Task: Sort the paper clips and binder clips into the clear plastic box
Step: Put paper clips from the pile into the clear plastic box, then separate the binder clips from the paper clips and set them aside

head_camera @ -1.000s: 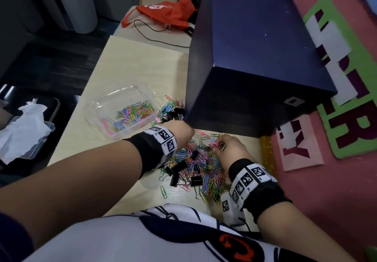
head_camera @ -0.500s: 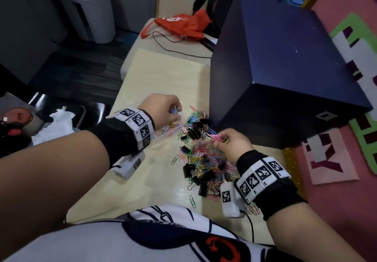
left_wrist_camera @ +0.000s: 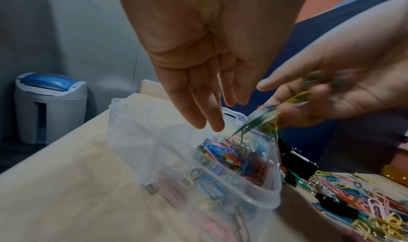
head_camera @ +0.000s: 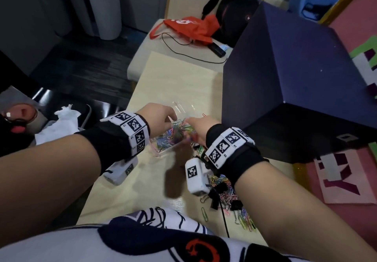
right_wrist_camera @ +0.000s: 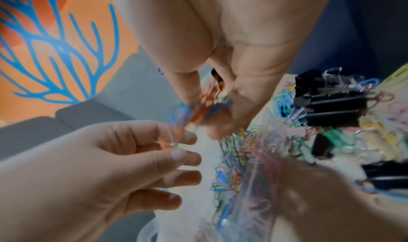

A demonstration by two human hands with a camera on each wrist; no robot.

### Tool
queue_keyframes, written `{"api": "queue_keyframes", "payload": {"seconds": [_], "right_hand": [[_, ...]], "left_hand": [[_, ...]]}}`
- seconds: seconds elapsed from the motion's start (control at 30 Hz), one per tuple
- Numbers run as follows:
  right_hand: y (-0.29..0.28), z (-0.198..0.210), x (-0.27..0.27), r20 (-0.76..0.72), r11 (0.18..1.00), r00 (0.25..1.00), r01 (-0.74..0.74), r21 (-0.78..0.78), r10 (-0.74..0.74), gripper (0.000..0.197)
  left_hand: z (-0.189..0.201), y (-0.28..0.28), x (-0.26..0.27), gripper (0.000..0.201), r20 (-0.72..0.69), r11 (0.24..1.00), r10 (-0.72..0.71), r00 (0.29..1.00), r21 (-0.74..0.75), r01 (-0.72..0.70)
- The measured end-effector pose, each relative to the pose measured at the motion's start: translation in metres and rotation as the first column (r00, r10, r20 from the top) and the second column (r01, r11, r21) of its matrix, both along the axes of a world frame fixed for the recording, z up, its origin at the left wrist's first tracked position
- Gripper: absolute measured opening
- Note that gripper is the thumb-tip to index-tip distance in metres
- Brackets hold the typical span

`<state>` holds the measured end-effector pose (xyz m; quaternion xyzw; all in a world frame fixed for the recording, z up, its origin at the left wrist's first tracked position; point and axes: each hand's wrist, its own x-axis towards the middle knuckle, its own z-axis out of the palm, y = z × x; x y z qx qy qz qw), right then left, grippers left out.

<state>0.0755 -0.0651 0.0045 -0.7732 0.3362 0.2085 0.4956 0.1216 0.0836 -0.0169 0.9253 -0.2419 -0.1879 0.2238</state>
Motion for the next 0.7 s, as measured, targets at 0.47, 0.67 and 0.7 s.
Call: {"api": "queue_keyframes", "payload": {"seconds": [0.47, 0.67, 0.7], "right_hand": [[-0.029, 0.025, -0.054, -0.027, 0.987, 0.988, -0.153, -0.051, 0.152, 0.029], [-0.095, -0.003, -0.114, -0.468, 0.636, 0.83, -0.541, -0.55, 0.302, 0.031], [-0.105, -0.007, -0.122, -0.508, 0.598, 0.811, -0.568, -0.565, 0.291, 0.029]], "left_hand": [[0.0, -0.018, -0.02, 0.032, 0.029, 0.975, -0.161, 0.986, 0.157, 0.155], [0.009, -0.064, -0.062, 0.028, 0.117, 0.886, -0.458, 0.881, 0.138, 0.442], [0.008, -0.073, -0.071, 0.029, 0.095, 0.849, -0.52, 0.849, 0.171, 0.5]]}}
